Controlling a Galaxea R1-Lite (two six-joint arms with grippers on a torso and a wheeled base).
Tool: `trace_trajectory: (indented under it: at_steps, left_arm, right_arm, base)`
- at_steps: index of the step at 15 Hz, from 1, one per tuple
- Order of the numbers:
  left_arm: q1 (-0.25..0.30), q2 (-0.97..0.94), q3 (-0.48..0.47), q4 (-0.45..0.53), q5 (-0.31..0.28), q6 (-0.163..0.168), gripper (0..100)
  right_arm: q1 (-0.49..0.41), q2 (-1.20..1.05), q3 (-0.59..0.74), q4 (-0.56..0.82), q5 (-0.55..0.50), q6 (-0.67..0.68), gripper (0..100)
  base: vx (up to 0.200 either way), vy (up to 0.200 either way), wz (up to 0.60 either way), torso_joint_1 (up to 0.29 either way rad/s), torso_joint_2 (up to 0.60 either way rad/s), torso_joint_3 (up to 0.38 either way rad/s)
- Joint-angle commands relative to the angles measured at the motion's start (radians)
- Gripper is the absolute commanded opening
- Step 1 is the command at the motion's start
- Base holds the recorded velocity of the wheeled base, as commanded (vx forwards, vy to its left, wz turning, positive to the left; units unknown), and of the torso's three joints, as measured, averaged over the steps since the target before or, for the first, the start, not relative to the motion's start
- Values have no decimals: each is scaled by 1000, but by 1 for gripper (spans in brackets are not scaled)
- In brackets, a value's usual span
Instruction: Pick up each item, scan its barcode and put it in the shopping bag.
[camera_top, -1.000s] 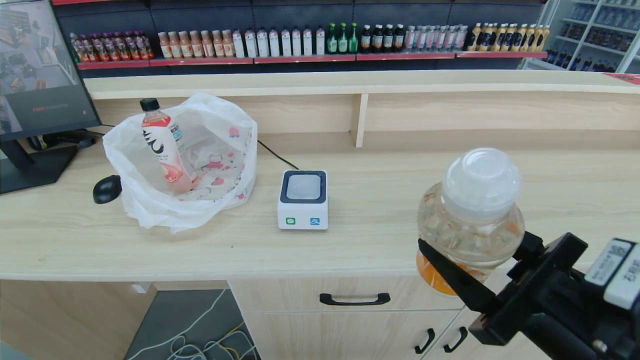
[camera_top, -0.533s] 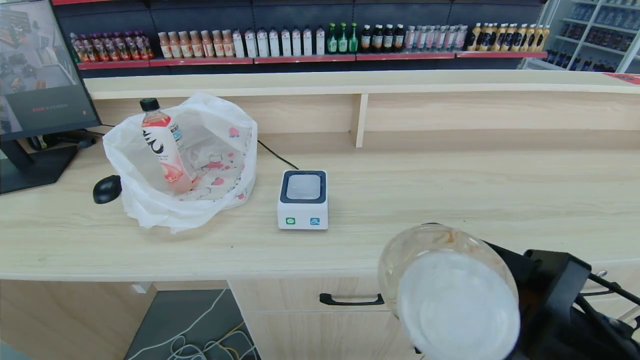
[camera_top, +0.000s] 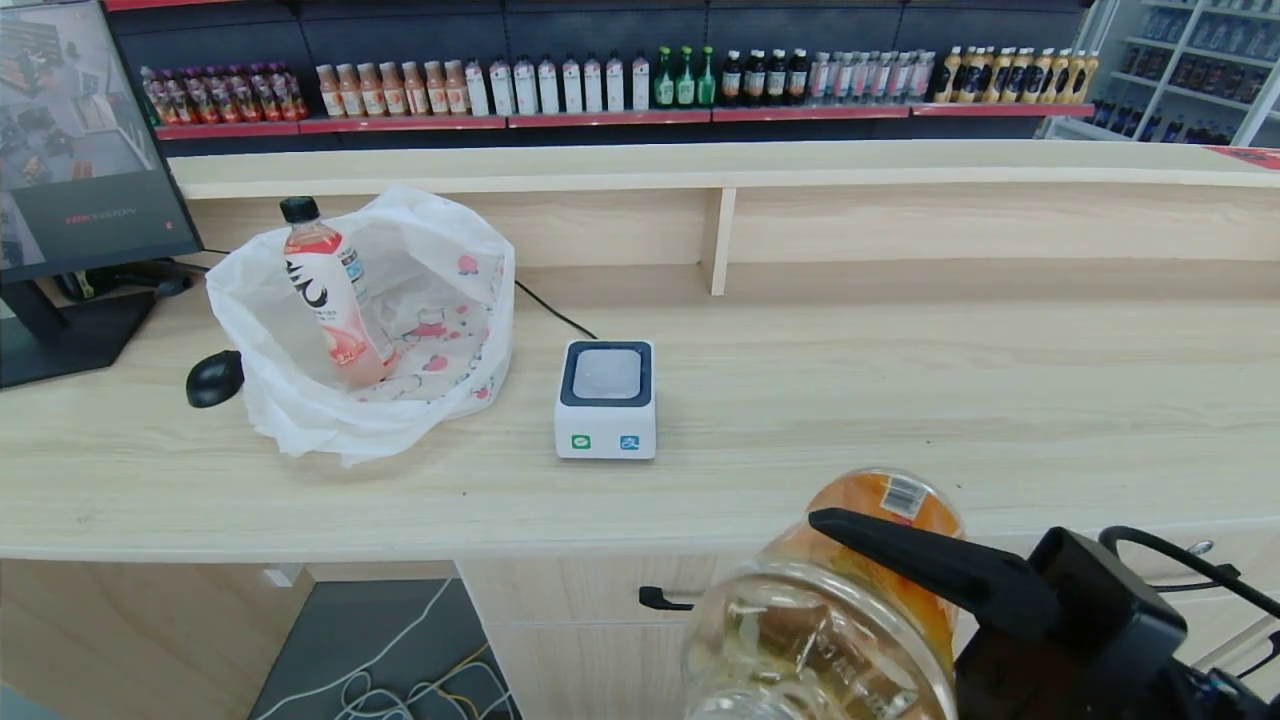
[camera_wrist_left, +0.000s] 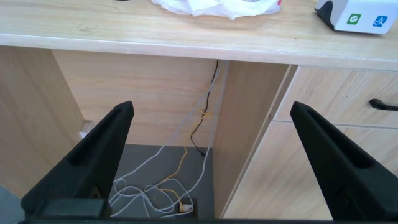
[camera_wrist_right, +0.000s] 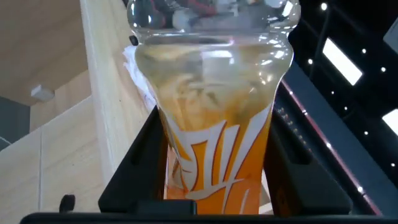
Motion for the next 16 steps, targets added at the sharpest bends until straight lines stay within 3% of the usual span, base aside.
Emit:
trace_trajectory:
  at_steps: [1, 5, 12, 16]
  left_arm:
    - [0, 0, 0, 0, 0, 0, 100]
    - [0, 0, 0, 0, 0, 0, 100]
    - [0, 0, 0, 0, 0, 0, 100]
    - [0, 0, 0, 0, 0, 0, 100]
  right_arm:
    - [1, -5, -8, -2, 0, -60, 0]
    - [38, 23, -28, -2, 2, -236, 0]
    - [22, 47, -84, -2, 164, -393, 0]
    - [19, 38, -103, -2, 168, -462, 0]
  base:
    - [0, 0, 0, 0, 0, 0]
    - [0, 0, 0, 0, 0, 0]
    - [0, 0, 0, 0, 0, 0]
    - [0, 0, 0, 0, 0, 0]
